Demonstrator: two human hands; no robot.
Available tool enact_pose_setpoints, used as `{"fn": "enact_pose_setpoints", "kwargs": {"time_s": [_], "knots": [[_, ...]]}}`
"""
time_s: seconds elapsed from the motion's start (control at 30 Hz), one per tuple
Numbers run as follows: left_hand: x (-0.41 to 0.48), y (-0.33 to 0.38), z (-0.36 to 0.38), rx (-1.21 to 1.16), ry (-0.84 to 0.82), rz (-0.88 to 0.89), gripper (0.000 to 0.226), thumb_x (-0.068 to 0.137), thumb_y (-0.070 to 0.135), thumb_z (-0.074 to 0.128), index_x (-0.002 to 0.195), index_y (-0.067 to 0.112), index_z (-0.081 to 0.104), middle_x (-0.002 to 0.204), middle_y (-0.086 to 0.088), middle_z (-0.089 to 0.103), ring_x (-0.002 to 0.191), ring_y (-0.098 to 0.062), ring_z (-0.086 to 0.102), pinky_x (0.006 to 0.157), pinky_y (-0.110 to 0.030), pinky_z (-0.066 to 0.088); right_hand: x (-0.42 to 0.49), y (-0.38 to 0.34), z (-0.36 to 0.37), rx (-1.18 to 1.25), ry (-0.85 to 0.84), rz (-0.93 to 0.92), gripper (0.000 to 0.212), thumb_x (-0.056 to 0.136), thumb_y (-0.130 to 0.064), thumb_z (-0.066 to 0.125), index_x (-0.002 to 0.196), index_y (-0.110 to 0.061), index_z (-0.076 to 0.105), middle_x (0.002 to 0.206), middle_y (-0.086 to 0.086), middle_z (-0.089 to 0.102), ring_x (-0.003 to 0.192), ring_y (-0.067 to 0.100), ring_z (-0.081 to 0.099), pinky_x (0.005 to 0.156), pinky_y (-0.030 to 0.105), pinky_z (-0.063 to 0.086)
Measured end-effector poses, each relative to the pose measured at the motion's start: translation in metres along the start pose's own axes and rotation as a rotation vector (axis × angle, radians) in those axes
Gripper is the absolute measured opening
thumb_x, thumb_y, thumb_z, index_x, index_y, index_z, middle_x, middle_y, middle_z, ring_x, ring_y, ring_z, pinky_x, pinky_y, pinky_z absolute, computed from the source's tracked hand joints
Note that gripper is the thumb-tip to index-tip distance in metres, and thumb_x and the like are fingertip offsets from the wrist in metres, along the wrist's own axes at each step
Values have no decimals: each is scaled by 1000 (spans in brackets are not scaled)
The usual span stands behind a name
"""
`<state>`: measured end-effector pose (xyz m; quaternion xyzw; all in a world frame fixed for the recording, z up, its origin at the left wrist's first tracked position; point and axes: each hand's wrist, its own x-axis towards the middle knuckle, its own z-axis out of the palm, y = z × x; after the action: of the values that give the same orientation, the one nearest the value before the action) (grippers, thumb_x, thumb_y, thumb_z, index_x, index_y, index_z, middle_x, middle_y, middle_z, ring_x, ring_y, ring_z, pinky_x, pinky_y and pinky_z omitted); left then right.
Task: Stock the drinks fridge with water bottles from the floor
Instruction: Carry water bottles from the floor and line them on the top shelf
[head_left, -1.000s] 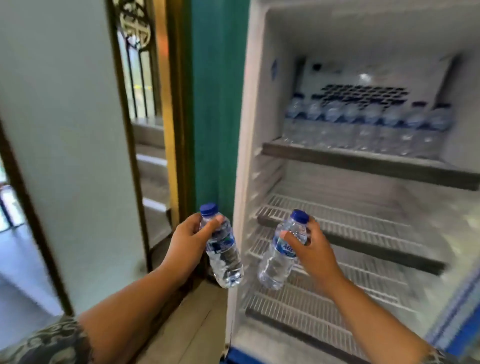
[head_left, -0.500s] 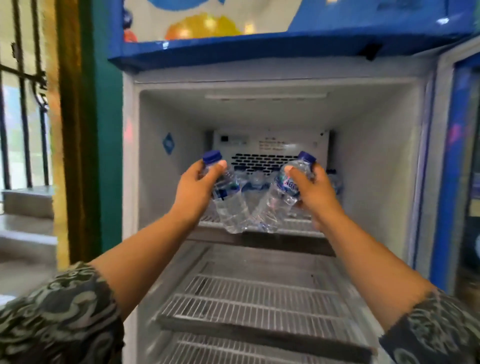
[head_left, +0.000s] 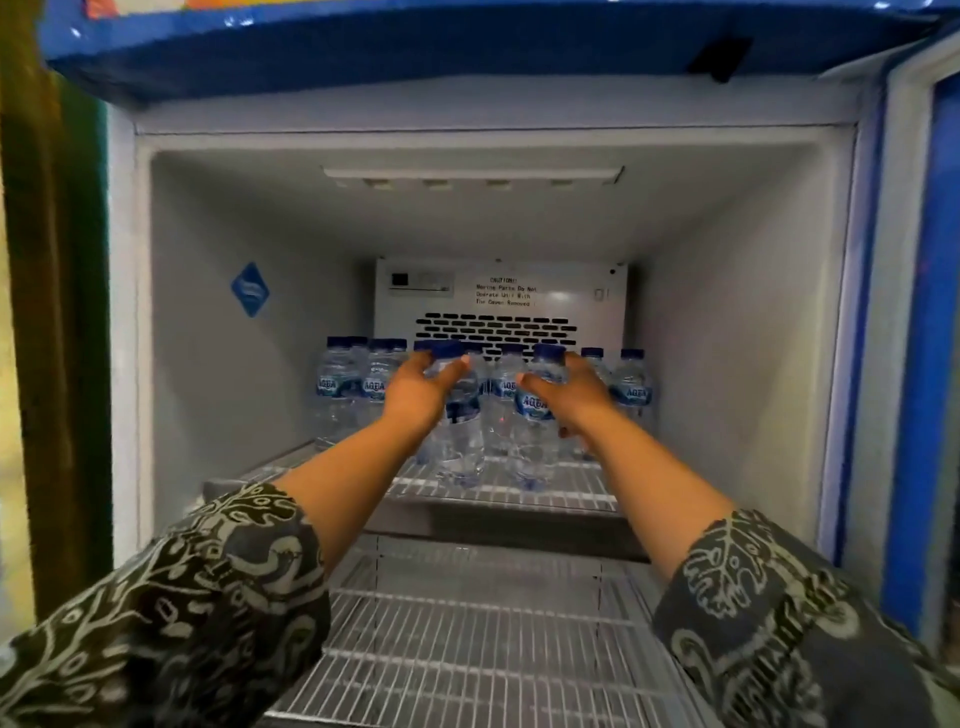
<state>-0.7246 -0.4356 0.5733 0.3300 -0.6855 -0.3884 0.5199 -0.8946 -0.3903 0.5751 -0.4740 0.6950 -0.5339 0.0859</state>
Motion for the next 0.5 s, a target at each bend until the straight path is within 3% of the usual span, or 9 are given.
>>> {"fn": "enact_pose_setpoints", "kwargs": {"time_s": [0.23, 0.4, 0.5], "knots": [[22, 4, 4, 174, -174, -27, 69, 92, 42, 53, 146, 6, 28, 152, -14, 31, 136, -33, 35, 107, -41, 33, 0, 8, 7, -115, -18, -147, 82, 86, -48, 59, 149, -18, 17, 157, 4, 20, 140, 30, 28, 111, 42, 28], [41, 10, -7, 415, -310, 35, 73, 88, 46, 57, 141, 2, 36, 148, -16, 38, 132, -32, 41, 106, -39, 34, -4, 21, 11, 36, -36, -182, 84, 80, -56, 60, 147, -22, 23, 152, 4, 31, 137, 27, 35, 109, 40, 33], [51, 16, -16, 374, -374, 127, 59, 89, 42, 58, 135, 8, 47, 140, -11, 49, 118, -25, 52, 97, -34, 39, -5, 23, 13, 27, -45, -178, 85, 79, -58, 59, 148, -24, 21, 153, 3, 29, 138, 26, 33, 111, 40, 32]]}}
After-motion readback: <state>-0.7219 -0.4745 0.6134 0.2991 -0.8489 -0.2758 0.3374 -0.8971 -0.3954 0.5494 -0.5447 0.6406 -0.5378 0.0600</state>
